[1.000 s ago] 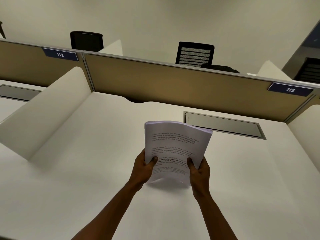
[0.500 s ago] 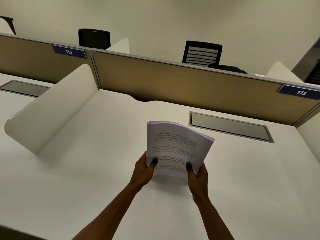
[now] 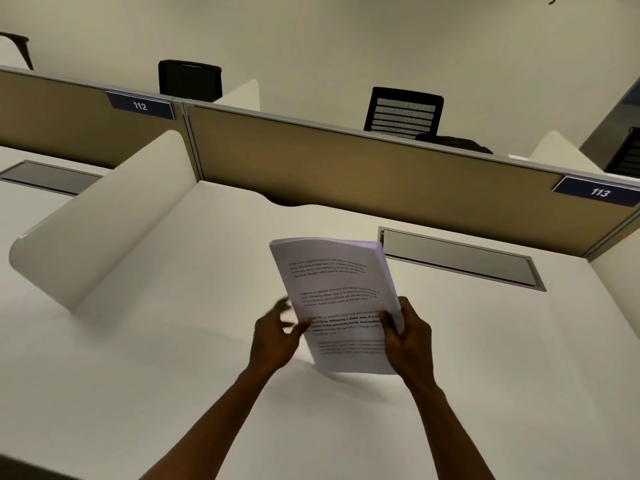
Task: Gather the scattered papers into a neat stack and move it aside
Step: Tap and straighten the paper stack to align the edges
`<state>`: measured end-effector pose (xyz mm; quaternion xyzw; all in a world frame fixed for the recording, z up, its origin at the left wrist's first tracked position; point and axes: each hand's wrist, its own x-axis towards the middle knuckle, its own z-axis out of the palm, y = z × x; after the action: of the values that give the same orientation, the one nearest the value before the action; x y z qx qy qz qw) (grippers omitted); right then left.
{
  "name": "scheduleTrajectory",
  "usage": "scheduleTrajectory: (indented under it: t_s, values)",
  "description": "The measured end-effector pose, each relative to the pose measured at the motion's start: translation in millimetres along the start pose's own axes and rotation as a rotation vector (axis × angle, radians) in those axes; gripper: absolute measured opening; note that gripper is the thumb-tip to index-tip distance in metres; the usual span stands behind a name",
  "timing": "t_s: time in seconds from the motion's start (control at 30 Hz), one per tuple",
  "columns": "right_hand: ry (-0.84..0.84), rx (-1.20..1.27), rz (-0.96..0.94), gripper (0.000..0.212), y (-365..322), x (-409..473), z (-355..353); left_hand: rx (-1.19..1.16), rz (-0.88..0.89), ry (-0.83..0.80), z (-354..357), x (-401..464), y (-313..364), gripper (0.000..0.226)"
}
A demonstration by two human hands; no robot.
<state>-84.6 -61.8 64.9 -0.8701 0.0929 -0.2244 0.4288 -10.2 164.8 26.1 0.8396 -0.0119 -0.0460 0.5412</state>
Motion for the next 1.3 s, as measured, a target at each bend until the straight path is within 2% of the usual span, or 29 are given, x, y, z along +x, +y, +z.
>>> scheduleTrajectory:
  t_s: [0.07, 0.13, 0.2, 0.27, 0.33, 0.37, 0.43, 0.5, 0.63, 0.73, 0.8, 0.87, 0.97, 1.07, 1.2, 1.3]
  values:
    - [-0.027, -0.100, -0.068, 0.015, -6, 9, -12, 0.043, 0.108, 0.251, -12, 6, 14, 0.098]
    - [-0.077, -0.201, -0.128, 0.017, -14, 18, -24, 0.111, 0.331, 0.367, -34, 16, 38, 0.107]
    - [-0.159, -0.299, -0.180, 0.018, -22, 27, -33, 0.227, 0.527, 0.275, -58, 28, 66, 0.101]
    - [-0.251, -0.405, -0.206, 0.017, -30, 35, -36, 0.296, 0.588, 0.014, -75, 40, 91, 0.088]
    - [-0.320, -0.474, -0.208, 0.013, -39, 40, -37, 0.308, 0.523, -0.232, -82, 49, 104, 0.068]
    - [-0.337, -0.489, -0.211, 0.012, -43, 42, -36, 0.305, 0.472, -0.297, -82, 51, 106, 0.052]
    - [-0.360, -0.487, -0.206, 0.012, -49, 45, -38, 0.265, 0.413, -0.306, -78, 53, 99, 0.022]
    - [-0.390, -0.447, -0.140, 0.015, -46, 49, -48, 0.182, 0.396, -0.229, -75, 51, 85, 0.010]
    - [-0.425, -0.283, 0.112, 0.041, -8, 52, -86, 0.010, 0.232, -0.096, -79, 46, 42, 0.008]
    - [-0.420, 0.255, 0.350, 0.074, 18, 40, -80, -0.153, 0.063, -0.115, -82, 40, 15, 0.012]
    - [-0.437, 0.471, 0.420, 0.085, 28, 29, -60, -0.240, 0.023, -0.144, -79, 37, 3, 0.020]
    - [-0.428, 0.506, 0.417, 0.074, 31, 21, -38, -0.267, 0.006, -0.181, -74, 35, -3, 0.024]
    - [-0.304, 0.588, 0.472, 0.047, 31, 13, -14, -0.239, 0.004, -0.210, -66, 33, -10, 0.019]
    - [-0.198, 0.600, 0.509, 0.035, 29, 9, -2, -0.239, 0.004, -0.185, -65, 33, -16, 0.014]
    - [-0.140, 0.562, 0.476, 0.034, 33, -2, 5, -0.254, 0.003, -0.186, -64, 27, -26, 0.010]
    - [-0.145, 0.543, 0.520, 0.037, 41, -15, 15, -0.217, -0.039, -0.200, -55, 24, -38, 0.022]
